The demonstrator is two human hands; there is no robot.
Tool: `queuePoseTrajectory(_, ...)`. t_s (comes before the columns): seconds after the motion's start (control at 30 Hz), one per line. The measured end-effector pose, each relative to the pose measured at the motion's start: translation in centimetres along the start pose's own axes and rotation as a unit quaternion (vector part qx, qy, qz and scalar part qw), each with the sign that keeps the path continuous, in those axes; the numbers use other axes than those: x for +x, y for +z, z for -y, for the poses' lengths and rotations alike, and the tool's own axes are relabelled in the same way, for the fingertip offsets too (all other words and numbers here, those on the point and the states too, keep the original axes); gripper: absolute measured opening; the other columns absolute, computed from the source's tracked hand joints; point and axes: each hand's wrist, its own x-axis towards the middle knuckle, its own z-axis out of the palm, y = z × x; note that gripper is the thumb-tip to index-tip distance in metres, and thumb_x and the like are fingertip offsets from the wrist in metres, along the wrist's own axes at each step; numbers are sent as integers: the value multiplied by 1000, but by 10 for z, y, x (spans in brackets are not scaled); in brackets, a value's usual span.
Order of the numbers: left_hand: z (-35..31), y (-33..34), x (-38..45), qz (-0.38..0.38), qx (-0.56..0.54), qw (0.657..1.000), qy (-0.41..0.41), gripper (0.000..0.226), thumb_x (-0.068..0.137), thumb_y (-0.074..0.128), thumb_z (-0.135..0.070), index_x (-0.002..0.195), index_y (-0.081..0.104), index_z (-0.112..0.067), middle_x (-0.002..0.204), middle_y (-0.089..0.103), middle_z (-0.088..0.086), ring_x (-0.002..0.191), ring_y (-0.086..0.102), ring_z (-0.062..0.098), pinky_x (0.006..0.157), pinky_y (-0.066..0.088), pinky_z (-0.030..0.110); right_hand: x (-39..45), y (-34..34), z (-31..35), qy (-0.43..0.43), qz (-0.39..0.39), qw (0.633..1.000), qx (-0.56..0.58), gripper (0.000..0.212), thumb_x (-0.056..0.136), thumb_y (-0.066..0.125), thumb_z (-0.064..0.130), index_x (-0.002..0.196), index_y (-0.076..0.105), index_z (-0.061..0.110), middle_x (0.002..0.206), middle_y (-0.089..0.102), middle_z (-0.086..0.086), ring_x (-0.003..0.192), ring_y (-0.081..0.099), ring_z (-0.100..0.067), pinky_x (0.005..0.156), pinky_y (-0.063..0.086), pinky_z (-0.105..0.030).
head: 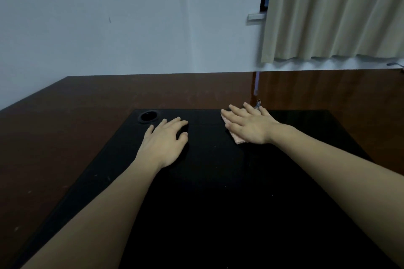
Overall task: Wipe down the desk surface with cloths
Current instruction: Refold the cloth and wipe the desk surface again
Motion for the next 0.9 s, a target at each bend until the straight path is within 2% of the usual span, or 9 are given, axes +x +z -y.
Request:
queuePoseTrajectory(0.27,-1,-1,1,5,4,1000,3,48,107,34,-42,155,32,-39,167,19,-15,156,10,18,126,5,49,-79,10,12,-99,28,995,-12,55,104,10,63,155,-12,56,165,-18,23,153,-23,-17,123,-14,-50)
queuePoseTrajectory(0.43,0,-1,-2,1,4,1000,5,49,107,33,-42,156,32,-38,167,19,-14,156,10,18,126,5,49,-101,18,9,-109,41,993,-2,54,102,9,66,151,-14,61,162,-21,29,150,-29,-11,123,-17,-45)
queuePoseTrajectory(0.53,0,-1,-2,2,1,1000,6,49,107,33,-42,156,32,-38,167,19,-14,156,9,18,126,5,49,-90,15,5,-99,39,994,-5,54,100,8,70,149,-14,64,161,-20,30,150,-27,-9,123,-16,-44)
queuePoseTrajectory(0.67,1,0,-1,-1,-4,1000,7,49,107,34,-42,156,33,-38,167,19,-14,156,9,18,126,4,49,-54,7,-9,-42,19,999,-7,60,94,4,75,151,-11,62,164,-16,27,154,-19,-15,124,-10,-49)
queuePoseTrajectory(0.77,1,1,-1,-4,-4,1000,8,49,107,34,-42,155,33,-38,167,20,-14,156,9,17,126,4,48,-26,2,-14,8,3,1000,7,57,102,9,68,154,-9,56,167,-13,22,156,-15,-21,124,-8,-54)
queuePoseTrajectory(0.9,0,0,0,0,3,1000,7,49,107,34,-42,156,32,-38,167,19,-14,156,9,18,126,4,49,-15,2,-6,32,-7,999,18,57,104,12,64,157,-5,52,168,-11,18,156,-13,-26,123,-7,-57)
